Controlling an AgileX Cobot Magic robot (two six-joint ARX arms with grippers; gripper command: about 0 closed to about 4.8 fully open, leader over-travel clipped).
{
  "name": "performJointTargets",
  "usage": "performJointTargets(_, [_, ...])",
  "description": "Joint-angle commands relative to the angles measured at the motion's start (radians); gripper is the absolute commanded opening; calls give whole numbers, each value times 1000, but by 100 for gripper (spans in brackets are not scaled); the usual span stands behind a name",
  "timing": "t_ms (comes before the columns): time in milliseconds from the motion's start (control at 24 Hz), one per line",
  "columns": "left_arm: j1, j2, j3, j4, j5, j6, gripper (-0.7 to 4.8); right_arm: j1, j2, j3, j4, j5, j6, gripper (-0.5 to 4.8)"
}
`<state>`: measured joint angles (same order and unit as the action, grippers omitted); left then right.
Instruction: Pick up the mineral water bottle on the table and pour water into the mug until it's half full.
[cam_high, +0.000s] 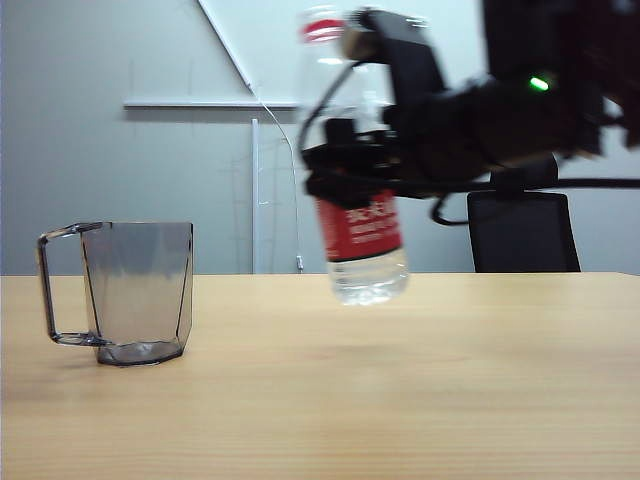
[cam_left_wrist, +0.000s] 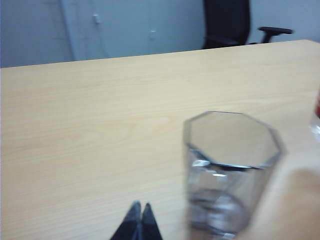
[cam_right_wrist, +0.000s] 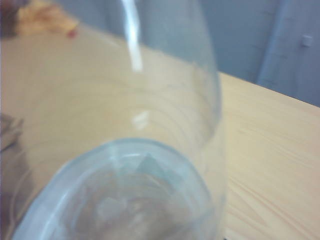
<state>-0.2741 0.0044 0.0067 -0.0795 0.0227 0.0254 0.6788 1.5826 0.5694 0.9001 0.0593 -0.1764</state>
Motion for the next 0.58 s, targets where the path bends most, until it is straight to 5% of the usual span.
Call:
performJointTargets(42, [47,2,2,6,0,-3,-2,32,-11,117,-164,-2,-181,261])
performJointTargets(209, [62,2,2,6,2,-3,-2,50,10,277,-382,2,-367,261])
performJointTargets(584, [62,2,2,6,4,-3,-2,77,94,381,-443,107,-715,261])
